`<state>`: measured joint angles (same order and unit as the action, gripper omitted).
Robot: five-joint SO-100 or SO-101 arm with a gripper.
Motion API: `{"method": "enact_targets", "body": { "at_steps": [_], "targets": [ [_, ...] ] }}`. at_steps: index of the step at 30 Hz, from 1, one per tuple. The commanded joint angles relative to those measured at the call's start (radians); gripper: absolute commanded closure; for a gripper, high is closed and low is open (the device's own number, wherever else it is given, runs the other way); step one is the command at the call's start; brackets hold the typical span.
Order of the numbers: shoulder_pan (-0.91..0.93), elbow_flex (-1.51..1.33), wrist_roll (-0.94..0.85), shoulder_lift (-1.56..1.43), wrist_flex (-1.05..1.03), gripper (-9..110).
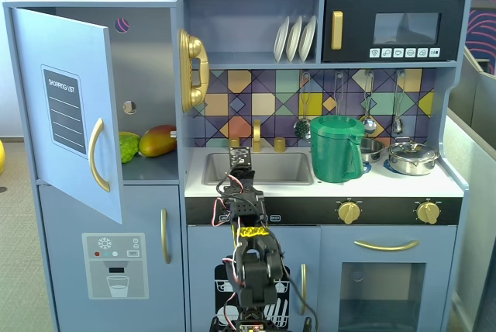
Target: Open the left cabinet door
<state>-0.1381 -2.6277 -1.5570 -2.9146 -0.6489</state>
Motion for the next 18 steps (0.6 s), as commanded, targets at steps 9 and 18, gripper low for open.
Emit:
{"method": "enact_targets", "body": {
  "at_steps": [9, 18],
  "targets": [
    [0.078, -0.005, 0.124, -0.101, -0.293, 101],
    [0.156, -0.245, 0.121, -0.199, -0.578, 101]
  ]
}}
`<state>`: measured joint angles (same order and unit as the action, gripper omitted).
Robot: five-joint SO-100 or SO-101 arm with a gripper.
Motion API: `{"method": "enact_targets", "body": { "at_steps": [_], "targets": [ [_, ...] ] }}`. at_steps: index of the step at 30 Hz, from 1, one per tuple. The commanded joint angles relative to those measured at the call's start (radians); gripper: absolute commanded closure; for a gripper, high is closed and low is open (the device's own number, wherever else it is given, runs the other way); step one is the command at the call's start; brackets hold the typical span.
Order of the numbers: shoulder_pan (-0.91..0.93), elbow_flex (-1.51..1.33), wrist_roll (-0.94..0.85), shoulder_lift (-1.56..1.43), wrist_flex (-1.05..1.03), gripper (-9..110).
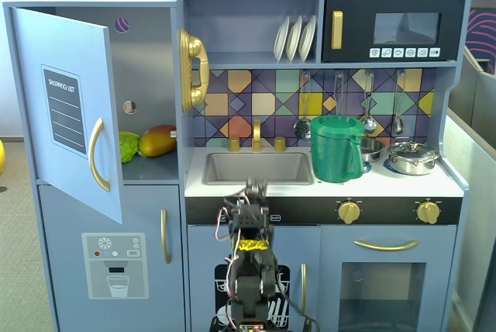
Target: Open the left cabinet door
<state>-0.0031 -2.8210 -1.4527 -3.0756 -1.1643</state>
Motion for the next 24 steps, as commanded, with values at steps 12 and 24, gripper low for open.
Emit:
{"method": "enact_targets", "body": {
  "at_steps": [12, 24],
  "targets": [
    [0.018, -0.175, 0.021, -0.103, -0.225, 101],
    [0.04, -0.175, -0.057, -0.103, -0.368, 101]
  ]
}}
